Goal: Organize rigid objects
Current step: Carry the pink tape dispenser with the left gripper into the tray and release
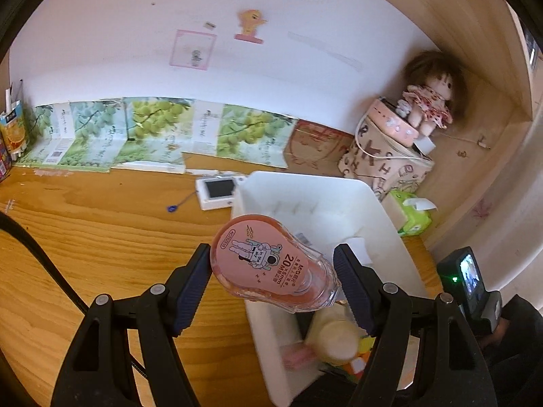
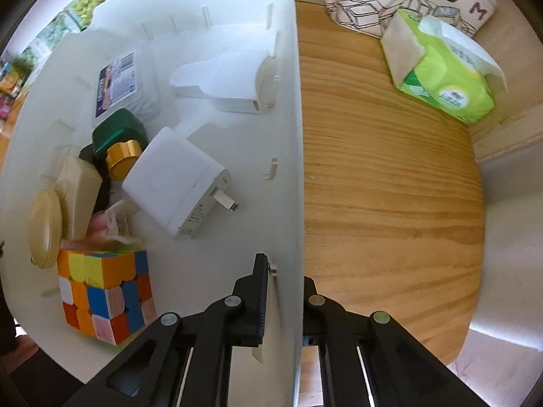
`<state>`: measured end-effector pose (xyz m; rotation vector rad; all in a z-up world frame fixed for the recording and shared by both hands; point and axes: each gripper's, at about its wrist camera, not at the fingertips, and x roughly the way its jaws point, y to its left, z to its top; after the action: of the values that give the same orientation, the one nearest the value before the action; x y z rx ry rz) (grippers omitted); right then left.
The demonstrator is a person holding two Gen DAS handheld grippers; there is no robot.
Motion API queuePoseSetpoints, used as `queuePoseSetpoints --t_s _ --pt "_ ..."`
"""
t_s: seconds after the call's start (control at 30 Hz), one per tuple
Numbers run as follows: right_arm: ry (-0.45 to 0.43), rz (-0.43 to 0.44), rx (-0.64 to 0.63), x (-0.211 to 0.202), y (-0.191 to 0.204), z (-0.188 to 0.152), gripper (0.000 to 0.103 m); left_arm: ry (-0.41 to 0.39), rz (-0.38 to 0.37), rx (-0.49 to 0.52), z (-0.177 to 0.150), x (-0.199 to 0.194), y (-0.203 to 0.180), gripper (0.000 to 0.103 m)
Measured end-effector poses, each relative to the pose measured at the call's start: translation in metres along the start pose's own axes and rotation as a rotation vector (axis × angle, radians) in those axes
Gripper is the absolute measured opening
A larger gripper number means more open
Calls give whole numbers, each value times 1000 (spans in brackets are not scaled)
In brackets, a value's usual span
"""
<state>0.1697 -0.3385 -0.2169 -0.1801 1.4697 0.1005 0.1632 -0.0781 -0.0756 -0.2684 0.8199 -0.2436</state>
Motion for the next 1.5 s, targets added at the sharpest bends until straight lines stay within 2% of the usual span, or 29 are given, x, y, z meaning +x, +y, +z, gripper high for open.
queuePoseSetpoints --t_s 0.47,0.63,0.83,1.07,1.13,1.5 --pt "-27 139 -151 -1 -23 -14 7 56 -21 29 -25 22 -66 76" --pt "-31 159 -206 -5 -27 -13 9 114 35 43 -34 35 -81 76" --pt "-35 181 -248 -5 -31 -14 11 137 83 33 -38 41 -86 77" --pt "-45 191 -266 -2 -29 -13 12 151 87 58 -38 45 -98 79" --pt "-47 193 -266 -2 -30 -14 12 159 95 66 -38 47 -100 83" --pt "-44 189 -228 -3 -30 -16 11 170 118 87 -34 46 -93 83"
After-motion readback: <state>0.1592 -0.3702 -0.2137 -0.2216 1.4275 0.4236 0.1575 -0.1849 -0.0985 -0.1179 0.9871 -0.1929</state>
